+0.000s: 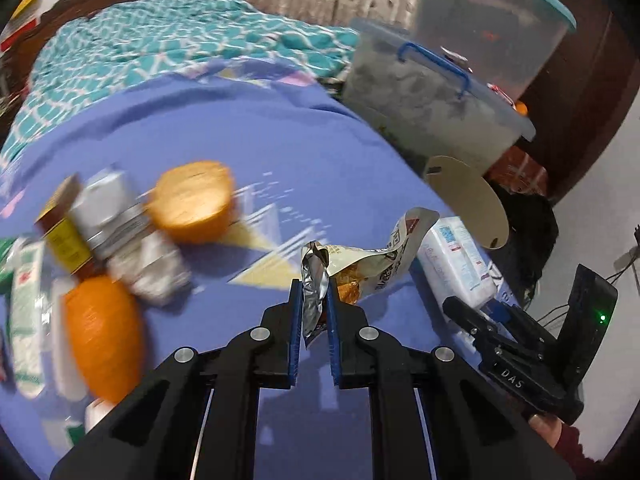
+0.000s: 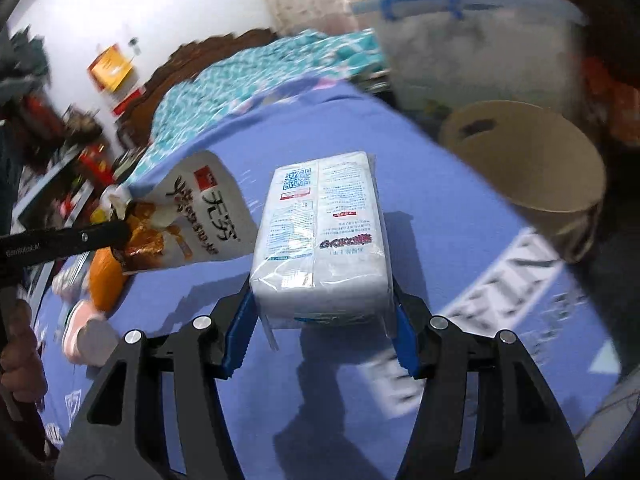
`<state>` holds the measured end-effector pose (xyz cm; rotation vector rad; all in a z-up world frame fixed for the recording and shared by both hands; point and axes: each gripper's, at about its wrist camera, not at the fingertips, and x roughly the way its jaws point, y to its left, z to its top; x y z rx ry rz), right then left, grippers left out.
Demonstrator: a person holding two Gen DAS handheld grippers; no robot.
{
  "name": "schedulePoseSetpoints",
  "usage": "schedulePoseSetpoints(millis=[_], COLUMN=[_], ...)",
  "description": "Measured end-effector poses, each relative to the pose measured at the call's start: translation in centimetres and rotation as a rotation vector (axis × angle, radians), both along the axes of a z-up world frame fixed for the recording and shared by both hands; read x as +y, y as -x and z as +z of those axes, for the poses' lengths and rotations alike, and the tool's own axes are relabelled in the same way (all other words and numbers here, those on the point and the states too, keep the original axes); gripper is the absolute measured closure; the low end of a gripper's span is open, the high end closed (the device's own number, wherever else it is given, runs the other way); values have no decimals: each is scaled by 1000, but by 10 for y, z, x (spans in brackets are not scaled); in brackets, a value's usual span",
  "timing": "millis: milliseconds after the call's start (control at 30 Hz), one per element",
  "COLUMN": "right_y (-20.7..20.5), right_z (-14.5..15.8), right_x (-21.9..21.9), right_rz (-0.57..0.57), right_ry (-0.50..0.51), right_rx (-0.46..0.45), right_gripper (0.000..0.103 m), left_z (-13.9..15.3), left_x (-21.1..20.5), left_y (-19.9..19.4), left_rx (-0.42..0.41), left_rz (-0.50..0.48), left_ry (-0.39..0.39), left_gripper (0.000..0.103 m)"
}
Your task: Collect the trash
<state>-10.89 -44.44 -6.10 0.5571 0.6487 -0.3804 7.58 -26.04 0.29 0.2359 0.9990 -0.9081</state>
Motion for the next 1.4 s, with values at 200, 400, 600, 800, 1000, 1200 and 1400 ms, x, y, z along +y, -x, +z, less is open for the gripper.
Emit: schedulePoseSetpoints(millis=[200, 400, 600, 800, 1000, 1200, 1400], right_y=[29, 45, 64, 76, 39, -27, -95], right_z=[-3, -12, -15, -9, 9, 16, 11], right_x=[-73, -140, -153, -130, -91, -25, 65], right_rz=[-138, -274, -368, -390, -221, 34, 302], right_ry=[-21, -56, -77, -45, -32, -60, -75], right_rx=[1, 31, -32, -110, -147, -127, -65], right_gripper=[43, 37, 21, 21, 36, 42, 42], left_z=[-7, -11, -20, -15, -14, -12, -9], left_x=[-89, -198, -247, -200, -84, 58, 181], left_y=[6, 23, 48, 61, 51, 16, -9], left_rx=[52, 32, -17, -125, -216, -189, -124], left_rz=[-92, -171, -205, -233, -145, 85, 360], left_ry=[-6, -21, -58, -72, -105, -121, -67], left_gripper=[93, 92, 51, 51, 51, 51, 52])
